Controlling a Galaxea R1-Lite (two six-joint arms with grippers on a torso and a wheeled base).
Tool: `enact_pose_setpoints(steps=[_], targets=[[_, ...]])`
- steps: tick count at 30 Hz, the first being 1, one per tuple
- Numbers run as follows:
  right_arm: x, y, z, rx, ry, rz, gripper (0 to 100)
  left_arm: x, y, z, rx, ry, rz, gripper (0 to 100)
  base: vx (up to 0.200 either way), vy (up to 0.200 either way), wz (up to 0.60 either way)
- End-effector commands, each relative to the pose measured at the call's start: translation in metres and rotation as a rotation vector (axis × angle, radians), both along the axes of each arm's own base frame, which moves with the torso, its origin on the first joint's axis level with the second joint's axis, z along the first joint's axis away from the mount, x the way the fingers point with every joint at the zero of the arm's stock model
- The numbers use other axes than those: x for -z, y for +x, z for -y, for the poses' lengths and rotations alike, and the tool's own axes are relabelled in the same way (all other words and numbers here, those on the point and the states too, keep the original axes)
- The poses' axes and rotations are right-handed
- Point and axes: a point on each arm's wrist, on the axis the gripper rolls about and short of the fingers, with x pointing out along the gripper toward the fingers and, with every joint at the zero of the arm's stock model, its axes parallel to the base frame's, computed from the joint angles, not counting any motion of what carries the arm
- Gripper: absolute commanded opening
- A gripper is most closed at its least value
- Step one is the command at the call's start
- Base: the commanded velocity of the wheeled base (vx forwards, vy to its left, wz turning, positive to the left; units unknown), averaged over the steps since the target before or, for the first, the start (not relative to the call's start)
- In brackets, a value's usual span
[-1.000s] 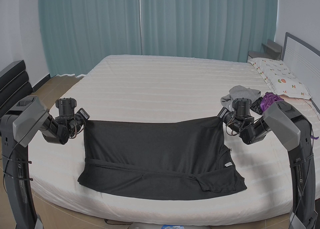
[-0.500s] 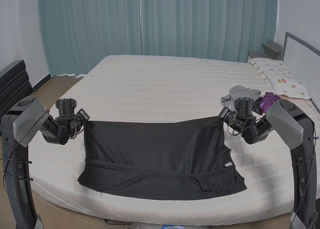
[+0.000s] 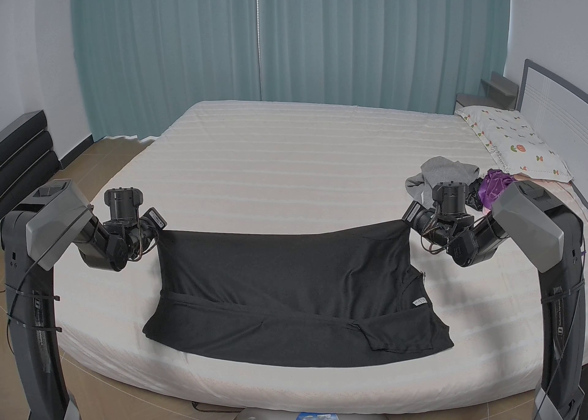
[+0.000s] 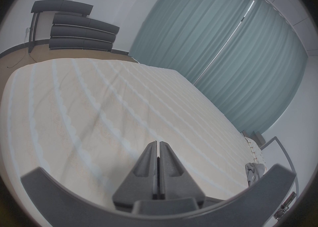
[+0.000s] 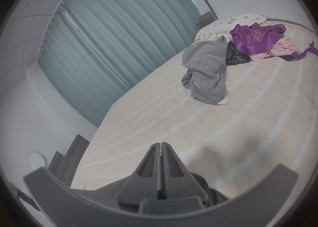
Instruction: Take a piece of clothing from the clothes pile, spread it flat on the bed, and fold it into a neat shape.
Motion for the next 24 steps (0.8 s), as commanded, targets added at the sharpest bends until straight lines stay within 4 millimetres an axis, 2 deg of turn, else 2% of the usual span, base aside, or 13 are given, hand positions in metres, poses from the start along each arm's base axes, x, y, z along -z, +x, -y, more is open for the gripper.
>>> enact_pose_setpoints(steps=[1, 7, 14, 18, 24], targets=[[-0.006, -0.008, 0.002, -0.012, 0.004, -0.011, 0, 0.005, -0.001, 0.000, 0.001, -0.002, -0.013, 0, 0.000, 0.000, 0.00], [-0.003, -0.015, 0.003, -0.020, 0.003, -0.039, 0, 0.007, -0.007, 0.000, 0.015, 0.020, -0.039, 0, 0.000, 0.000, 0.00], [-0.005, -0.025, -0.001, -0.035, -0.001, -0.057, 0, 0.001, -0.019, -0.001, 0.019, 0.028, -0.054, 0, 0.000, 0.000, 0.00], [-0.012, -0.032, 0.001, -0.043, 0.006, -0.061, 0, -0.001, -0.027, 0.006, 0.037, 0.029, -0.068, 0, 0.000, 0.000, 0.00], [-0.011, -0.049, 0.003, -0.058, 0.004, -0.102, 0, 0.004, -0.033, 0.009, 0.040, 0.032, -0.098, 0, 0.000, 0.000, 0.00]])
